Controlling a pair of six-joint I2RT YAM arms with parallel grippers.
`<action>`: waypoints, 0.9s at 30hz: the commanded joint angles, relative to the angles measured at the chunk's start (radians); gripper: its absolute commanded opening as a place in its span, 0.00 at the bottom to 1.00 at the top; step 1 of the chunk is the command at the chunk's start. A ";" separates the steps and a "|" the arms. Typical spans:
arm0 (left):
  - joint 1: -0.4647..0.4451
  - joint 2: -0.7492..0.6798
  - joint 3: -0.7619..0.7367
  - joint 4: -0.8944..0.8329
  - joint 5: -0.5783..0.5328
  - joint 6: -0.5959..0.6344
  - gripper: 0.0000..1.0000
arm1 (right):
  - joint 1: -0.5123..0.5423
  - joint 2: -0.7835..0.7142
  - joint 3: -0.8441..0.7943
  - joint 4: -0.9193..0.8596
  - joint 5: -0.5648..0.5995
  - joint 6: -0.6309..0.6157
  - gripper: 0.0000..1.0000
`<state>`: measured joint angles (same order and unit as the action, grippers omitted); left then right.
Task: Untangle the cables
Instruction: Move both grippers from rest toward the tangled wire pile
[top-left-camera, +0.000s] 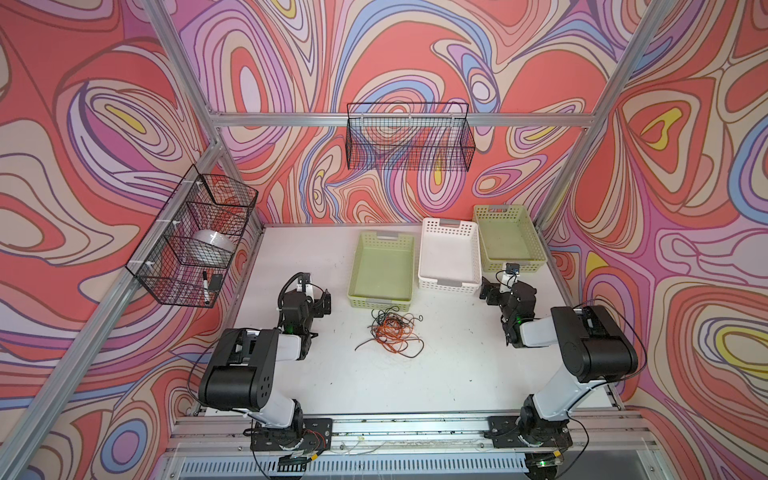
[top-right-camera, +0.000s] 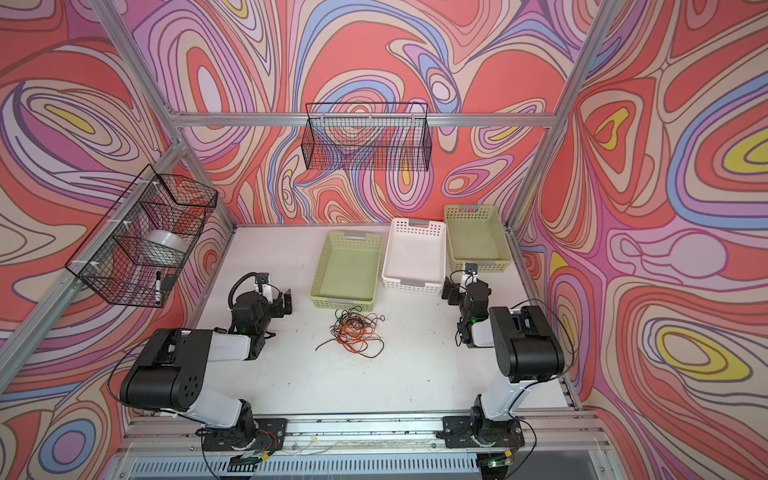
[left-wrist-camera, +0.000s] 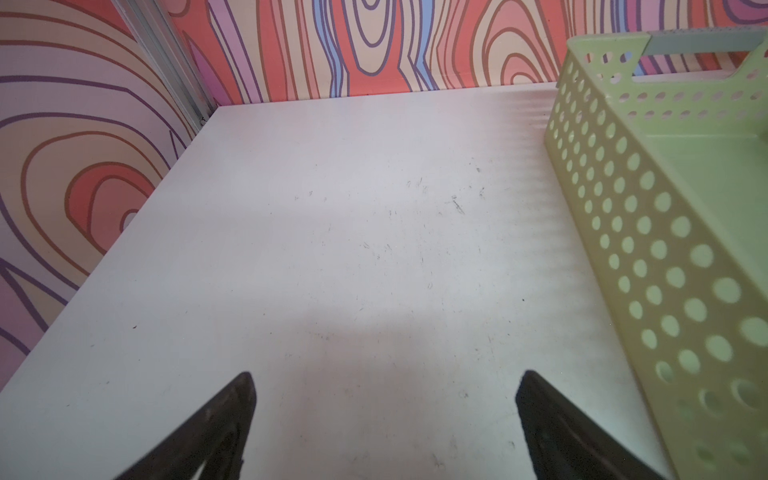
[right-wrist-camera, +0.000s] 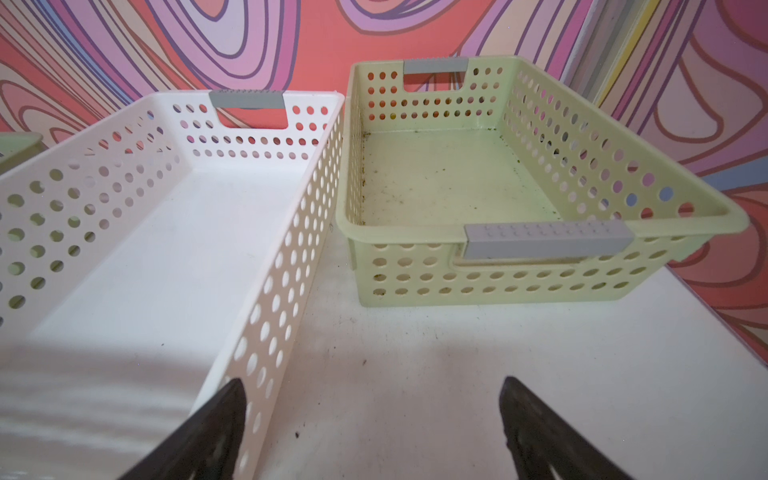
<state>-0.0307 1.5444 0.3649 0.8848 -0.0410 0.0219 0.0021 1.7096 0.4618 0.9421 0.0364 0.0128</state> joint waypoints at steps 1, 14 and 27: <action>0.006 -0.007 0.012 0.003 0.013 -0.011 1.00 | 0.002 0.001 0.006 0.014 0.006 0.002 0.98; -0.007 -0.293 0.202 -0.565 0.153 -0.038 0.92 | 0.014 -0.308 0.137 -0.533 -0.156 0.072 0.88; -0.322 -0.545 0.229 -0.934 0.169 -0.224 0.82 | 0.456 -0.425 0.189 -0.919 -0.153 0.283 0.74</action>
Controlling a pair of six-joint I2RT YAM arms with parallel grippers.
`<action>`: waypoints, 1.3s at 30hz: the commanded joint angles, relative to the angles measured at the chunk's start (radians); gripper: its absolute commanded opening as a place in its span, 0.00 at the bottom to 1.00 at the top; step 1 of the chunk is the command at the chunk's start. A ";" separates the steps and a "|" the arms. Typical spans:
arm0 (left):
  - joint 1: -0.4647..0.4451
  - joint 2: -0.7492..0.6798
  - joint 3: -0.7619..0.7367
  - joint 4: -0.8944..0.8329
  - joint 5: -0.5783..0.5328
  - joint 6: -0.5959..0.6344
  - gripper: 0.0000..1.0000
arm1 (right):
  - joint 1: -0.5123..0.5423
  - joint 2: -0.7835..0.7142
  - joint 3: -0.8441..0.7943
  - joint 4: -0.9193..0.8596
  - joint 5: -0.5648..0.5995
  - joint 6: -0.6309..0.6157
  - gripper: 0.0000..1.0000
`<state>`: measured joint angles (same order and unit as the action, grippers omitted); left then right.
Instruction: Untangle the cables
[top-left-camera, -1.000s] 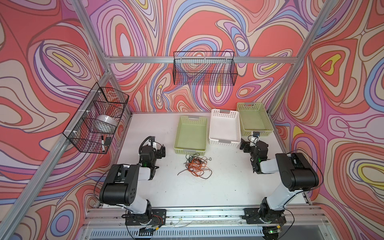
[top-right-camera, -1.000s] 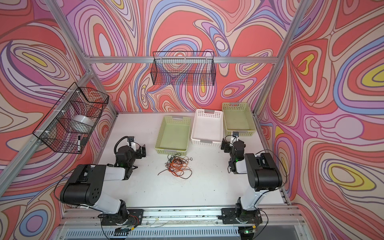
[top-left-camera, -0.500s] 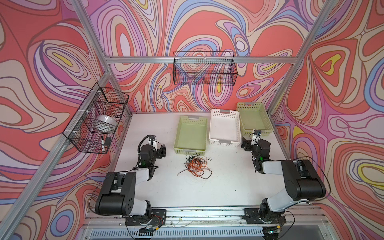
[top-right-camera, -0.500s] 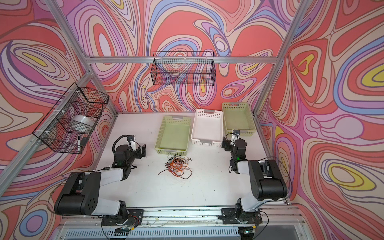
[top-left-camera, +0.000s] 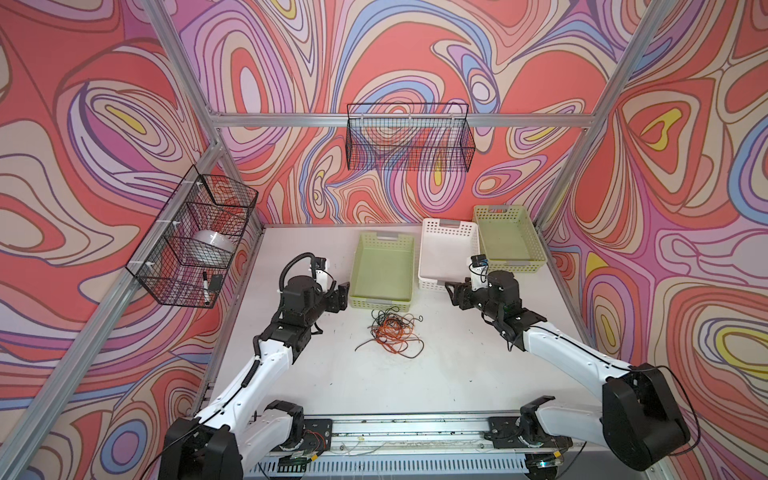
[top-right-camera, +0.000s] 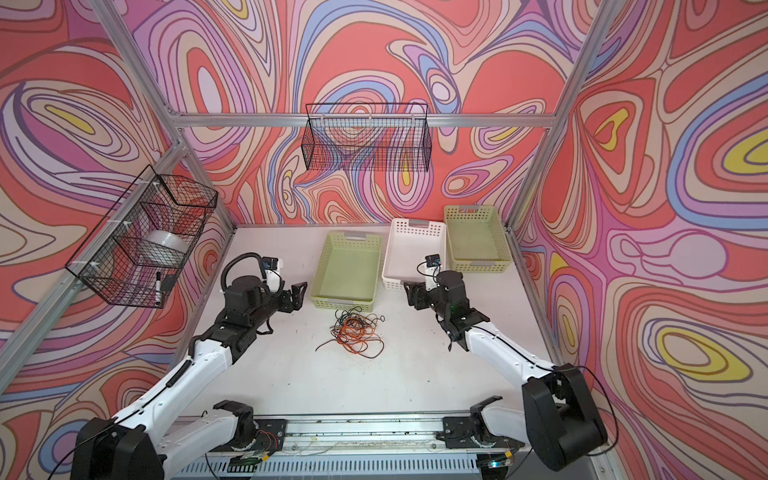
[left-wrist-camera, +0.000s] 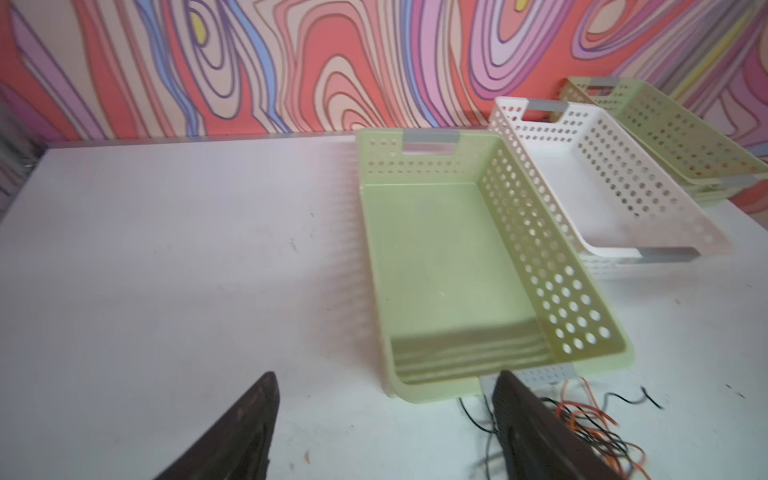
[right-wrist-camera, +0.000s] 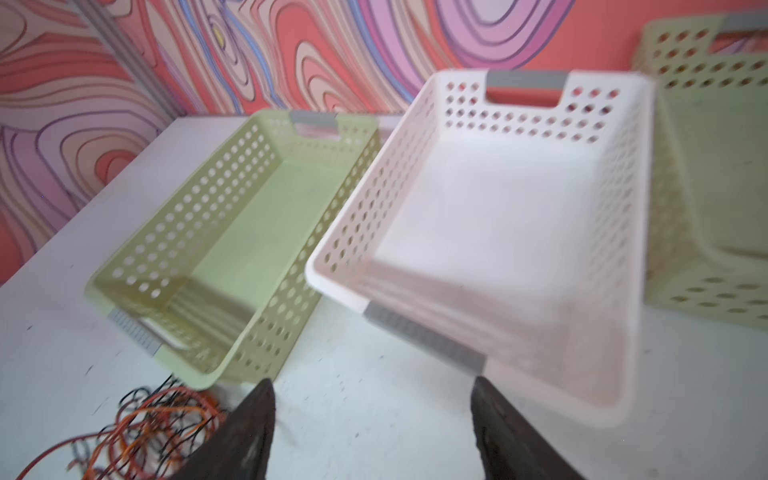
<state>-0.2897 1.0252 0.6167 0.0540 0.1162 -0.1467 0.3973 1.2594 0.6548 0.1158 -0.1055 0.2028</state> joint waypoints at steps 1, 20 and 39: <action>-0.086 -0.027 -0.027 -0.098 0.020 -0.069 0.82 | 0.087 0.047 -0.002 -0.095 -0.008 0.109 0.73; -0.222 0.386 0.059 0.148 0.182 -0.011 0.80 | 0.164 0.436 0.191 -0.101 -0.177 0.279 0.58; -0.220 0.602 0.265 0.198 0.281 0.057 0.83 | 0.166 0.439 0.233 -0.125 -0.168 0.238 0.00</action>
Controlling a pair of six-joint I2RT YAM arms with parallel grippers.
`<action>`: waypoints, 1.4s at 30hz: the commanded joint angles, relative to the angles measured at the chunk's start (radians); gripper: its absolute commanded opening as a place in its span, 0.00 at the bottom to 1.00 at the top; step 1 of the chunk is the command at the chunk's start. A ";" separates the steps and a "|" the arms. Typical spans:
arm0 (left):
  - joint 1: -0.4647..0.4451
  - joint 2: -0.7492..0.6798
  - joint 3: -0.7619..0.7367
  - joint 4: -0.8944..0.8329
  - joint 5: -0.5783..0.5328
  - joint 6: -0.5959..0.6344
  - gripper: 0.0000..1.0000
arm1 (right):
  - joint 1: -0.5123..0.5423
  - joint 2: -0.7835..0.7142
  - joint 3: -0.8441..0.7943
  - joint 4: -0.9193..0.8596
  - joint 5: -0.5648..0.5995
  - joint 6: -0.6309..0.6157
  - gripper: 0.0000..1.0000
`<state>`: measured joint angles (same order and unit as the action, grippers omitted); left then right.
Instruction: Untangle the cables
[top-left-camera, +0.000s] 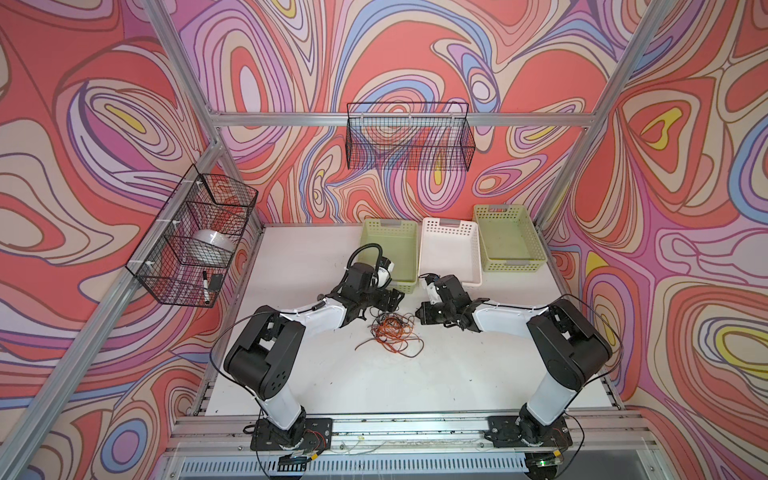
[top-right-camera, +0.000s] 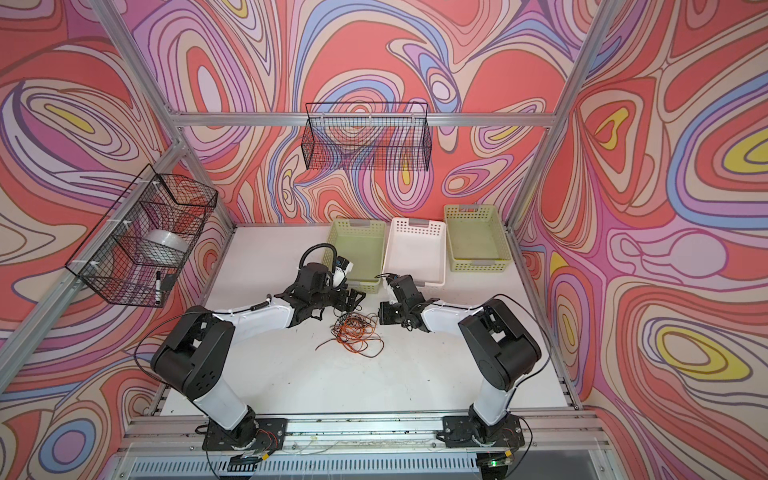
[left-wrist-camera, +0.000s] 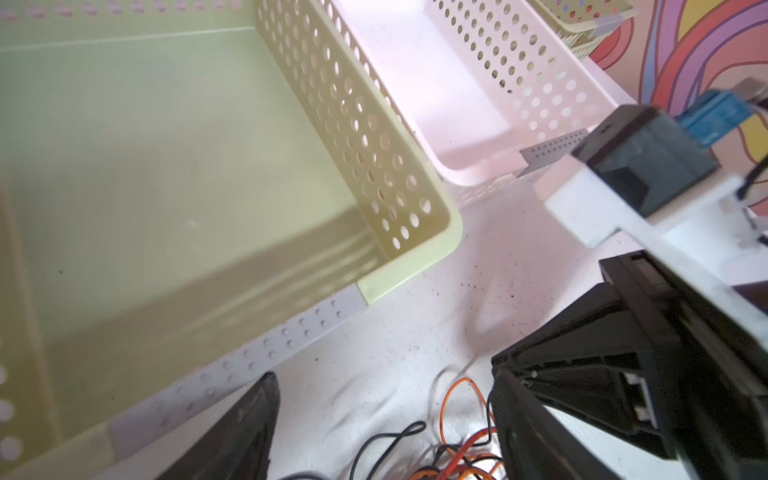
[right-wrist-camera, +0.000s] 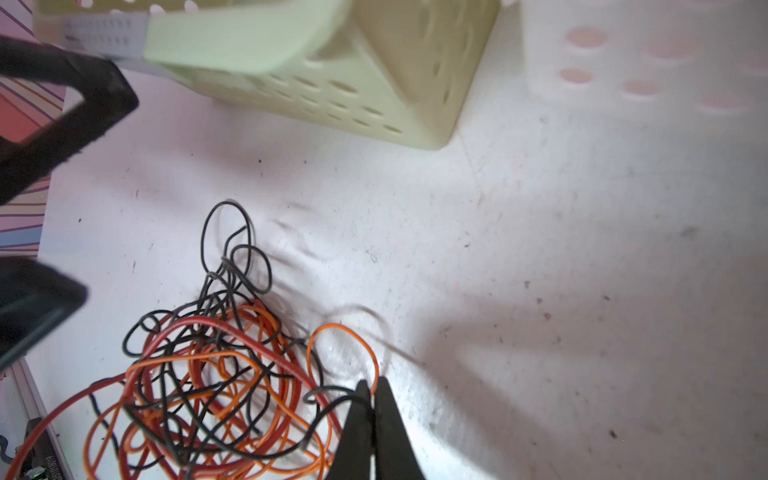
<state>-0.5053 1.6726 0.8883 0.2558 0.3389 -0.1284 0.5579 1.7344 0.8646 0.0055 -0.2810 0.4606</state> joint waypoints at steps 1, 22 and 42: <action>-0.004 -0.076 -0.035 -0.003 0.069 0.044 0.84 | 0.005 -0.053 0.022 -0.019 0.015 -0.025 0.00; -0.076 -0.194 -0.138 0.228 0.055 0.050 0.84 | 0.006 -0.304 0.171 -0.124 -0.129 -0.156 0.00; -0.111 -0.118 0.002 0.290 0.104 0.009 0.00 | 0.006 -0.411 0.181 -0.121 -0.109 -0.191 0.21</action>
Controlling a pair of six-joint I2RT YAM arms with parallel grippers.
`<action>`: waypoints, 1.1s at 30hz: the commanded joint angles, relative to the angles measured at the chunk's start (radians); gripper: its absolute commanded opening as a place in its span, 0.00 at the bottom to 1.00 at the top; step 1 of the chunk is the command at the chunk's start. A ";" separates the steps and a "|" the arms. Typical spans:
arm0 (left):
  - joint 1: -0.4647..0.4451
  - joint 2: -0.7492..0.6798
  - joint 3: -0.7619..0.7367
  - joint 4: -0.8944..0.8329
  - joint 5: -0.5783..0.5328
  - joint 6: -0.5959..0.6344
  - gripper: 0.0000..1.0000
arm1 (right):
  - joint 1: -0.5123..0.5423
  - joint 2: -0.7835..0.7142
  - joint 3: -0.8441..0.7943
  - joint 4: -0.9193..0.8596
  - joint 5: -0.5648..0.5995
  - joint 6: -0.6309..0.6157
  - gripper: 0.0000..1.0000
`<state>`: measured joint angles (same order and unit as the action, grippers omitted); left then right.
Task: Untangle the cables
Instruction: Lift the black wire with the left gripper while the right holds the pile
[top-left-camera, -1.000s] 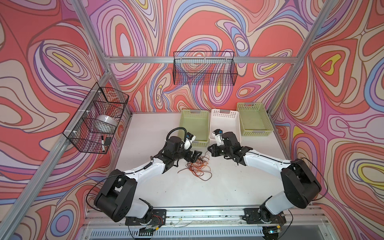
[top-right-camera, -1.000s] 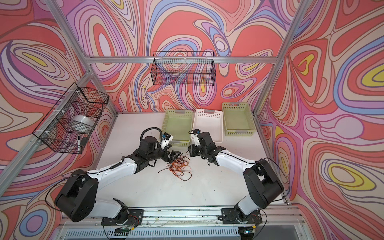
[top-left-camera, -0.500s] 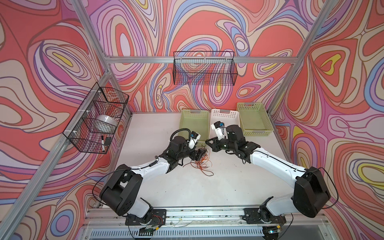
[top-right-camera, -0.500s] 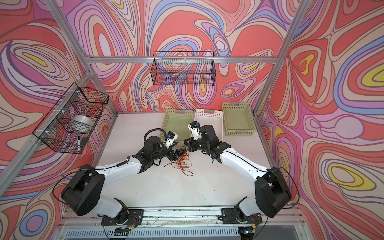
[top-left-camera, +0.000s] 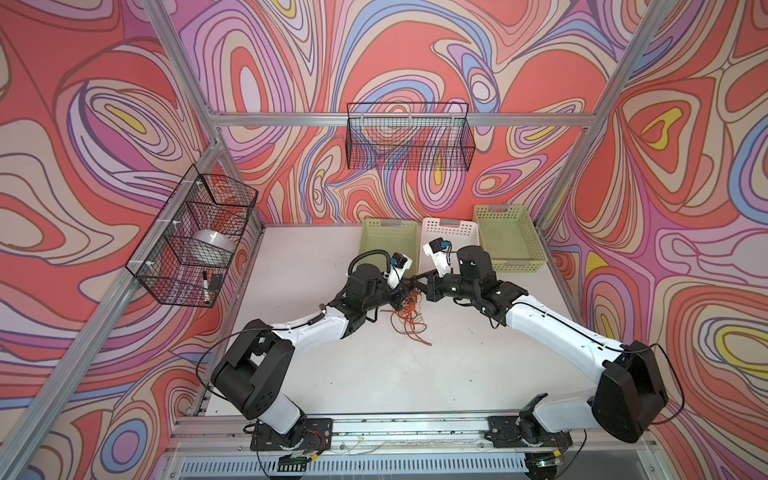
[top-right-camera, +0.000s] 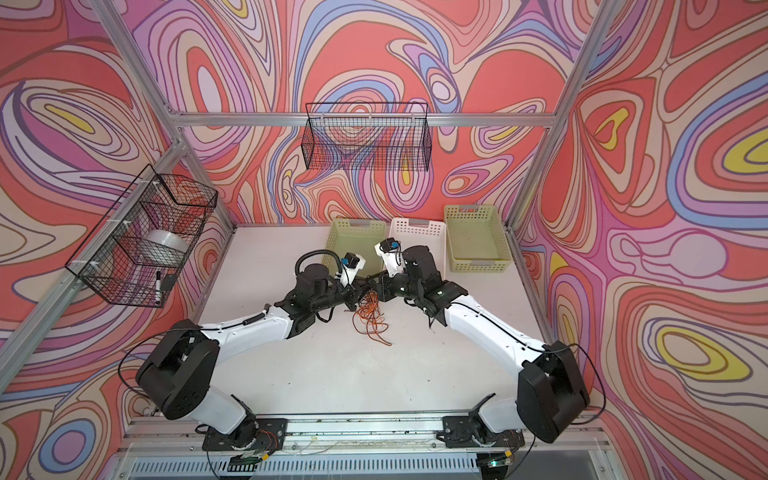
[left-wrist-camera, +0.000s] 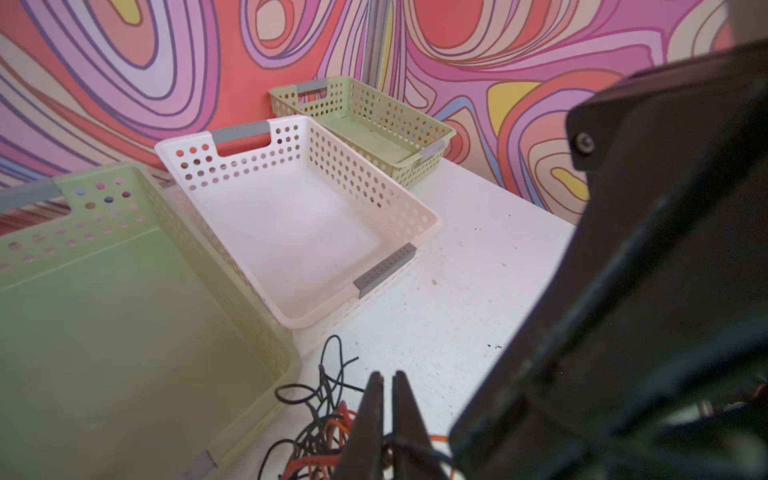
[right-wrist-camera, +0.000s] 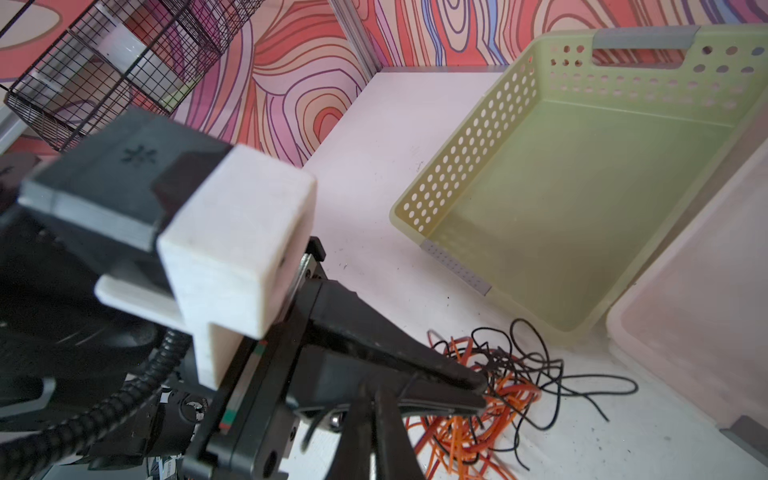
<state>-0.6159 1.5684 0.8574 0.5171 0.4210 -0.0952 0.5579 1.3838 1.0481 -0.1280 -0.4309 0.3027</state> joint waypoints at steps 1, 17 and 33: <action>-0.001 -0.023 0.032 0.028 0.020 -0.029 0.00 | 0.006 -0.075 -0.014 0.014 0.059 -0.048 0.30; -0.032 -0.103 0.121 -0.105 0.072 -0.068 0.00 | 0.006 -0.125 -0.316 0.340 0.119 0.065 0.60; -0.044 -0.168 0.342 -0.337 0.075 -0.063 0.00 | 0.006 0.011 -0.474 0.471 0.147 0.163 0.08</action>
<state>-0.6556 1.4307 1.1606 0.2207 0.4797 -0.1539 0.5579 1.3773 0.5911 0.3088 -0.2924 0.4599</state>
